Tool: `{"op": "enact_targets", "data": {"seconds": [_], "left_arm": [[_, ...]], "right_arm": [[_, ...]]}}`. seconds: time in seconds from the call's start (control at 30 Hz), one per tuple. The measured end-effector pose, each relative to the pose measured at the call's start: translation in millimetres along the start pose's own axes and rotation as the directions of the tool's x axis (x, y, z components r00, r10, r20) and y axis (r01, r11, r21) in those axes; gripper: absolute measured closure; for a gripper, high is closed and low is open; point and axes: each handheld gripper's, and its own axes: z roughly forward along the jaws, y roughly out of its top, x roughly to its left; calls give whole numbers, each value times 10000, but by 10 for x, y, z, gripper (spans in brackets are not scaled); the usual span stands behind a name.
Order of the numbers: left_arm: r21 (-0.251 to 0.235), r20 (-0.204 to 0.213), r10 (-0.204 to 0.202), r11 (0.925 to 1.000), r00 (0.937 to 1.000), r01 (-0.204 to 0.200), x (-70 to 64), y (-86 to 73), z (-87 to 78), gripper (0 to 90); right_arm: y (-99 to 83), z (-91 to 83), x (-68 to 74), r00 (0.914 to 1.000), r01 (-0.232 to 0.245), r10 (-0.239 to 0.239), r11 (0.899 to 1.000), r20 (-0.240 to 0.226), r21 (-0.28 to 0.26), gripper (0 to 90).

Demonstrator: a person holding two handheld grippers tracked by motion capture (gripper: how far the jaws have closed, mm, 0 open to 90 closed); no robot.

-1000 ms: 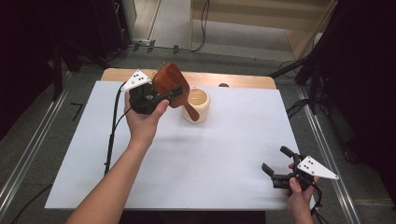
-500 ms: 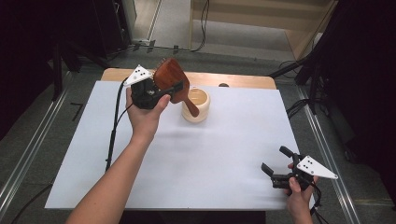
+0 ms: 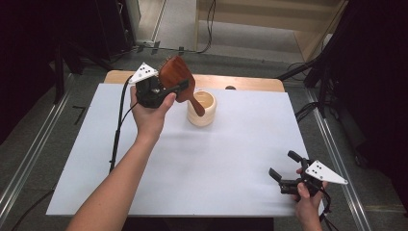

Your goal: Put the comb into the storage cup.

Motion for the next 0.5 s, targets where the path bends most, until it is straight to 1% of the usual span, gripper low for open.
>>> {"op": "enact_targets", "data": {"seconds": [0.23,0.5], "left_arm": [[-78,8,-95,9999,10000,96,6,54,18,563],[-94,-108,-60,9999,9999,59,17,97,58,563]], "right_arm": [[-1,2,-4,10000,1,-1,10000,-10,-16,0],[-1,1,-1,10000,-2,2,10000,-18,-3,0]]}}
